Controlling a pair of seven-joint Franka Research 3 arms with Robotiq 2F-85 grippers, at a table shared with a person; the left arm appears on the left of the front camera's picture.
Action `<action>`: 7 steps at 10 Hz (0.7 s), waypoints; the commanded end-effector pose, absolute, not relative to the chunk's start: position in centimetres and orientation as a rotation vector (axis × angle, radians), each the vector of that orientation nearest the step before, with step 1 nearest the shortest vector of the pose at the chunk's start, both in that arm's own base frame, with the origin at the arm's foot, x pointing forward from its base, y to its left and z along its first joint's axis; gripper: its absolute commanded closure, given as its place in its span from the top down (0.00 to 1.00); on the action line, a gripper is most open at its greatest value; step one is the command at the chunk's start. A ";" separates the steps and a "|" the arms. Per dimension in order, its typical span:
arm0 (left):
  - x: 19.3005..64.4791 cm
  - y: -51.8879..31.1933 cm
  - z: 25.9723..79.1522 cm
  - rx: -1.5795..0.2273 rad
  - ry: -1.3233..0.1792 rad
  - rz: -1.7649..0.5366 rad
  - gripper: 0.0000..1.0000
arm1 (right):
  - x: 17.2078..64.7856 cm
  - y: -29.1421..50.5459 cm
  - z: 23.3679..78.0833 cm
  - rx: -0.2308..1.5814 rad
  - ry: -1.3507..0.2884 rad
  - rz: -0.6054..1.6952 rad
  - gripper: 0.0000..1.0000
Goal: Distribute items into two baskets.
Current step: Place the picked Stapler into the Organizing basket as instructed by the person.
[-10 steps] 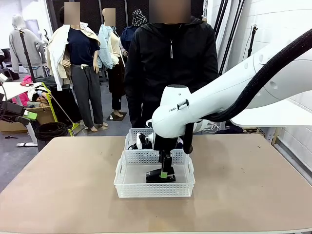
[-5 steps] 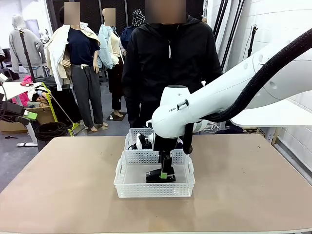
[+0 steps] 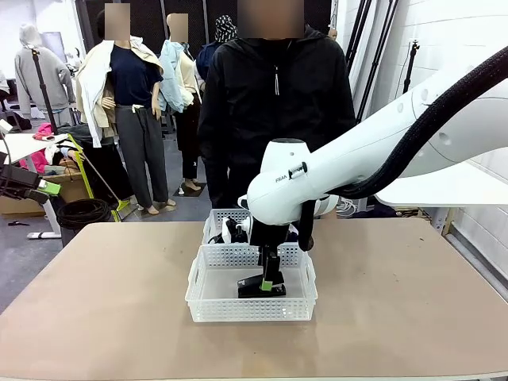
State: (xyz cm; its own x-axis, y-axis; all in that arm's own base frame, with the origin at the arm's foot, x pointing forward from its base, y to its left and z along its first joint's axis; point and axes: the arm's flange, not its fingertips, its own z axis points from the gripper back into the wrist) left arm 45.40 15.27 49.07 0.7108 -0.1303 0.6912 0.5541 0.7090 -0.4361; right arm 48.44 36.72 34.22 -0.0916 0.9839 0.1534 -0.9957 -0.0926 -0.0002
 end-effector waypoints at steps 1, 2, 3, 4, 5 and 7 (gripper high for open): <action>45.2 15.4 49.2 -0.685 -0.674 -0.415 1.00 | 48.3 36.7 34.2 0.130 -0.126 1.652 1.00; 45.2 15.4 49.2 -0.685 -0.674 -0.415 1.00 | 48.4 36.7 34.2 0.128 -0.117 1.660 1.00; 45.2 15.4 49.2 -0.685 -0.674 -0.415 1.00 | 48.6 35.6 38.1 0.136 -0.181 1.611 1.00; 45.2 15.4 49.2 -0.685 -0.674 -0.415 1.00 | 48.7 34.0 42.3 0.123 -0.264 1.519 1.00; 45.2 15.4 49.2 -0.685 -0.674 -0.415 1.00 | 48.9 32.1 45.8 0.116 -0.304 1.457 1.00; 45.2 15.4 49.2 -0.685 -0.674 -0.415 1.00 | 49.4 25.9 51.0 0.084 -0.269 1.351 1.00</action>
State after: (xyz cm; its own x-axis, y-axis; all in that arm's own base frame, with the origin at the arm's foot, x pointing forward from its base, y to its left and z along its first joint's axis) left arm 45.37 15.34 49.08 0.7108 -0.1291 0.6914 0.5531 0.7098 -0.4361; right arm 49.77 28.55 50.82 0.1220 0.9543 0.2728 -0.9783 0.1619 -0.1290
